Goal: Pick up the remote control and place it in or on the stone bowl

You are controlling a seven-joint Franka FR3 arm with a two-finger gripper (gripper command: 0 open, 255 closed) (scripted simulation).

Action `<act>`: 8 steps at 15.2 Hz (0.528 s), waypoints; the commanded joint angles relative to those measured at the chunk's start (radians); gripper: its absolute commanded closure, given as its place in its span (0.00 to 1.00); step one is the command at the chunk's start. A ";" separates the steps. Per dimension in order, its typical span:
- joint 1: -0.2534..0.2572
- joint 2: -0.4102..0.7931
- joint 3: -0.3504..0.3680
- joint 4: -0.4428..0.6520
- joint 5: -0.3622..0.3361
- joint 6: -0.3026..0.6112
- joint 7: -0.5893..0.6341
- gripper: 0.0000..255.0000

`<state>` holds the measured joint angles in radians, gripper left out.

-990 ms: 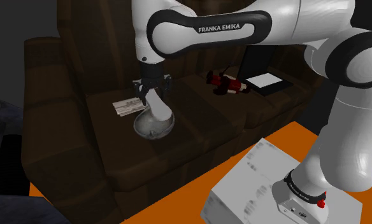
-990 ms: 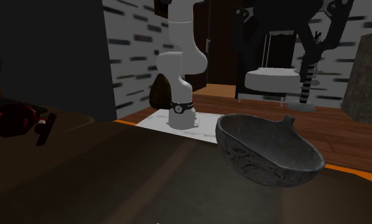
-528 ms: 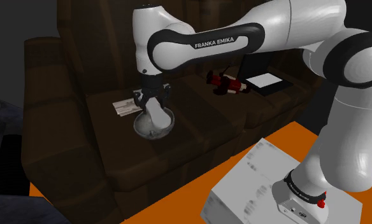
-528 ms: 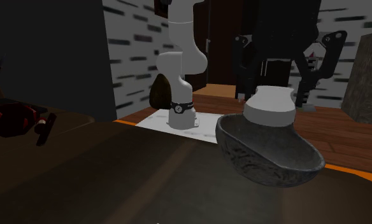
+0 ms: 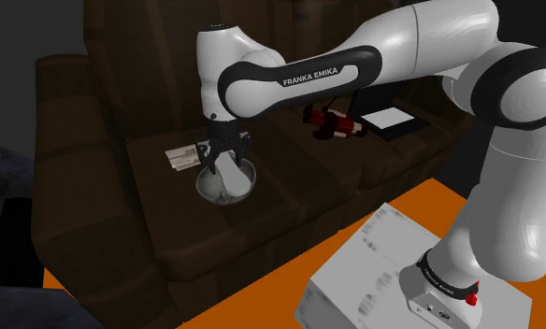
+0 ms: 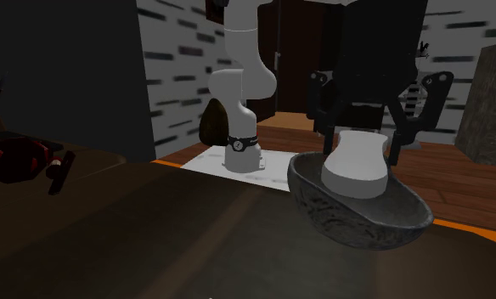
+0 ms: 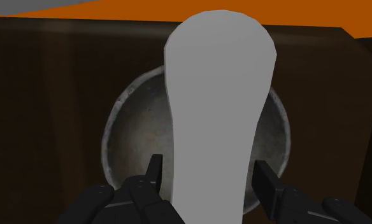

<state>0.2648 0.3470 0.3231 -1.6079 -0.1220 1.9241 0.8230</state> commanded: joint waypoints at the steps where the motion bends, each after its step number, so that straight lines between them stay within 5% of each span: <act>1: 0.000 0.000 0.000 0.000 0.000 0.001 0.000 1.00; 3: 0.000 0.000 0.000 0.000 0.000 0.001 0.000 1.00; 4: 0.000 0.000 0.000 0.000 0.000 0.001 0.000 0.00; 8: 0.000 0.000 0.000 0.000 0.000 0.001 0.000 0.00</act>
<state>0.2648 0.3469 0.3231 -1.6082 -0.1221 1.9250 0.8231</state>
